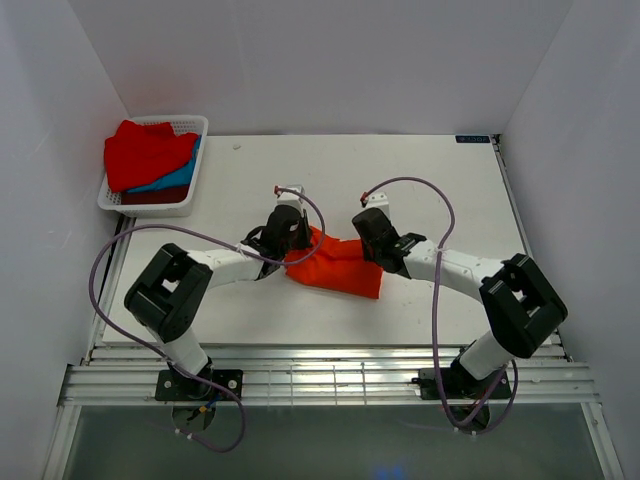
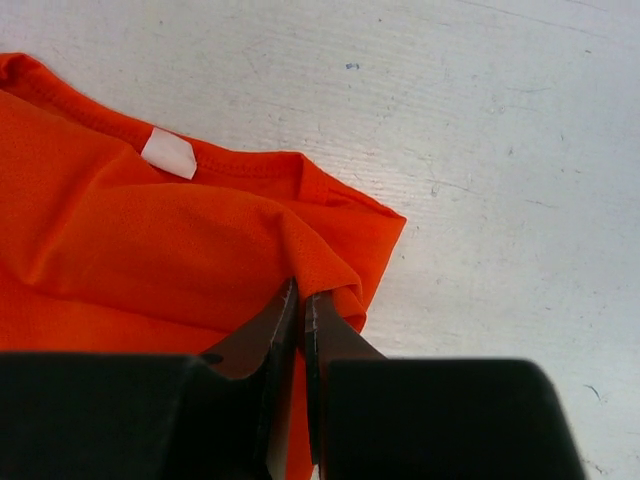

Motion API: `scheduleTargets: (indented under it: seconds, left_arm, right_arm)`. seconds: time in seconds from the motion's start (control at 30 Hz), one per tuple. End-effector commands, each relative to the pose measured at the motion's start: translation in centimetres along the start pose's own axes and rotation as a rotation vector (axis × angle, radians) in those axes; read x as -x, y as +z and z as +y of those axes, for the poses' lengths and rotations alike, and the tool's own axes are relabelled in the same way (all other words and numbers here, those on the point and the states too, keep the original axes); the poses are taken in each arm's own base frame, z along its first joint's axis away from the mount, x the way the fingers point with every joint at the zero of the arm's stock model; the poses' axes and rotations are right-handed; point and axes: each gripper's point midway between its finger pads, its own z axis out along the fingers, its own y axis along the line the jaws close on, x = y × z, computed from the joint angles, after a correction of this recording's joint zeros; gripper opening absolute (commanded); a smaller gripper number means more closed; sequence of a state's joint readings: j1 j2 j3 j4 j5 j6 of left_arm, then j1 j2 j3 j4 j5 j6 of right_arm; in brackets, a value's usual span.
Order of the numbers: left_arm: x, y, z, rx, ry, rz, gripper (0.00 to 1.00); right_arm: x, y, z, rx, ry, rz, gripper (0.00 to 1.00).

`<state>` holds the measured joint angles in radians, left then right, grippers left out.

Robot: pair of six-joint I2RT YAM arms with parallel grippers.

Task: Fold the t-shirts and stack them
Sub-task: Fold the tshirt

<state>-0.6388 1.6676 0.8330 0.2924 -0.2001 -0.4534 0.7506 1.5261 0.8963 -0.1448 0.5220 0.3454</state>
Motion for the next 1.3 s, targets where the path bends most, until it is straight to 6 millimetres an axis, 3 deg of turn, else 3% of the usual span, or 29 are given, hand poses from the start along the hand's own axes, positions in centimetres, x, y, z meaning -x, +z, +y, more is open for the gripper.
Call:
scheduleTargets:
  seconds: [0.0, 0.07, 0.1, 0.17, 0.2, 0.23, 0.3, 0.4, 0.5, 0.53, 0.57, 0.63, 0.67, 0.73, 0.77, 0.8, 1.0, 1.27]
  left_arm:
    - [2.3, 0.9, -0.6, -0.030, -0.031, -0.041, 0.00]
    - [2.6, 1.3, -0.1, -0.007, -0.032, -0.046, 0.00]
    - [3.6, 1.6, -0.4, -0.007, -0.035, -0.068, 0.18]
    - [5.1, 1.7, -0.4, 0.015, -0.033, -0.098, 0.45]
    - [7.0, 1.6, -1.0, 0.013, -0.036, -0.134, 0.69]
    - [8.0, 1.4, -0.8, 0.036, -0.040, -0.157, 0.78]
    - [10.1, 0.6, -1.1, 0.046, -0.047, -0.197, 0.87]
    - [12.5, -0.8, -1.1, 0.070, -0.067, -0.256, 0.96]
    - [11.9, -1.3, -0.7, 0.073, -0.070, -0.245, 0.98]
    - [11.9, -1.7, -1.0, 0.058, -0.090, -0.245, 0.98]
    - [10.4, -1.8, -1.0, 0.036, -0.096, -0.206, 0.93]
    - [9.4, -2.8, -2.1, -0.028, -0.154, -0.180, 0.78]
    - [7.9, -3.0, -2.3, -0.047, -0.156, -0.154, 0.54]
    - [6.6, -3.4, -3.7, -0.092, -0.166, -0.135, 0.21]
    - [5.4, -3.2, -3.8, -0.100, -0.168, -0.109, 0.07]
    - [4.5, -3.2, -4.7, -0.143, -0.168, -0.079, 0.00]
    - [1.3, -2.0, -6.8, -0.216, -0.179, -0.015, 0.00]
    - [-0.5, -1.5, -8.5, -0.264, -0.175, 0.020, 0.00]
  right_arm:
    - [2.2, 1.6, 0.4, 0.011, 0.021, -0.034, 0.08]
    - [3.0, 2.3, 0.1, -0.005, 0.027, -0.039, 0.08]
    - [3.0, 2.9, -0.1, -0.025, 0.020, -0.037, 0.08]
    - [5.4, 3.2, -0.5, -0.053, 0.023, -0.081, 0.08]
    - [6.4, 3.3, -1.1, -0.098, 0.024, -0.103, 0.09]
    - [7.6, 3.0, -1.5, -0.120, 0.030, -0.127, 0.12]
    - [10.7, 1.5, -2.5, -0.171, 0.054, -0.194, 0.22]
    - [13.3, -0.9, -3.6, -0.195, 0.091, -0.267, 0.29]
    - [13.5, -2.0, -3.0, -0.131, 0.098, -0.291, 0.33]
    - [13.2, -2.0, -2.6, -0.101, 0.090, -0.291, 0.33]
    - [12.7, -2.0, -2.2, -0.073, 0.084, -0.282, 0.35]
    - [11.1, -1.5, -0.7, 0.018, 0.065, -0.243, 0.35]
    - [10.4, -1.2, -0.2, 0.046, 0.058, -0.225, 0.34]
    - [8.6, -0.3, 1.6, 0.133, 0.044, -0.174, 0.21]
    - [8.1, 0.1, 2.2, 0.165, 0.037, -0.157, 0.15]
    - [6.9, 0.7, 3.6, 0.227, 0.025, -0.118, 0.08]
    - [4.4, 2.8, 7.0, 0.359, 0.029, -0.005, 0.08]
    - [3.7, 4.0, 7.9, 0.378, 0.030, 0.019, 0.08]
